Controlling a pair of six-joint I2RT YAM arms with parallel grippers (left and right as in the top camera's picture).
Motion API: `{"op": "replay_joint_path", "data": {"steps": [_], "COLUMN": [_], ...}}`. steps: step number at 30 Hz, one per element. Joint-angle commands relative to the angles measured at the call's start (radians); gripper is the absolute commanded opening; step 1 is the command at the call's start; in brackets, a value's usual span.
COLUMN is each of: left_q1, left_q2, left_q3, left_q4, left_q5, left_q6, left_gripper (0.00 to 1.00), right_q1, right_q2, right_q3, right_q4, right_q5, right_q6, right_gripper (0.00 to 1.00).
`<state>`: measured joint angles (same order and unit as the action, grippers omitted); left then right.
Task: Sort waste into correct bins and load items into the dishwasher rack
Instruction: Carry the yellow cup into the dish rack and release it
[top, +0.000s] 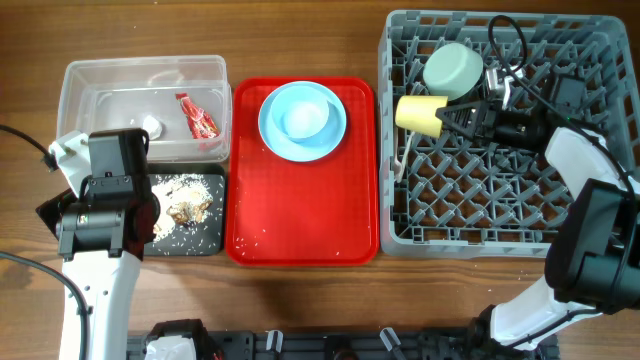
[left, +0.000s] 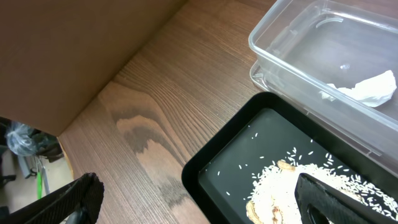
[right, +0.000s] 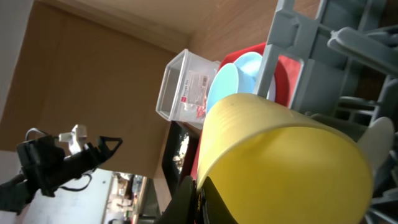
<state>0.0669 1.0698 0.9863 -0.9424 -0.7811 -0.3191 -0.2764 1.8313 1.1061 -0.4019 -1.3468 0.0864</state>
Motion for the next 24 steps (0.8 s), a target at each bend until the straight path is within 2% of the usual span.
{"op": "replay_joint_path", "data": {"steps": [1,9,13,22,24], "left_q1": [0.005,0.005,0.005,0.005,0.005], "left_q2": [0.000,0.000,0.000,0.000,0.000], "left_q3": [0.008,0.008,0.008,0.008,0.008], "left_q4": [0.002,0.002,0.003,0.002,0.002], "left_q5": [-0.016,-0.016,-0.016,-0.016,-0.016], "left_q6": [0.005,0.005,0.005,0.005,0.005], "left_gripper": [1.00,1.00,1.00,1.00,1.00], "right_q1": [0.010,0.001,-0.008,-0.148,-0.175], "right_q2": [0.011,0.011,0.011,0.010,0.010], "right_q3": [-0.018,-0.018,-0.018,-0.018,-0.018], "right_q4": [0.009,-0.023,-0.072,-0.254,-0.288], "right_q5": [-0.038,0.033,0.071,0.095,0.155], "right_q6": [0.020,0.018,-0.022,-0.139,-0.138], "right_gripper": [0.04,0.08,0.07,0.05,0.10]}}
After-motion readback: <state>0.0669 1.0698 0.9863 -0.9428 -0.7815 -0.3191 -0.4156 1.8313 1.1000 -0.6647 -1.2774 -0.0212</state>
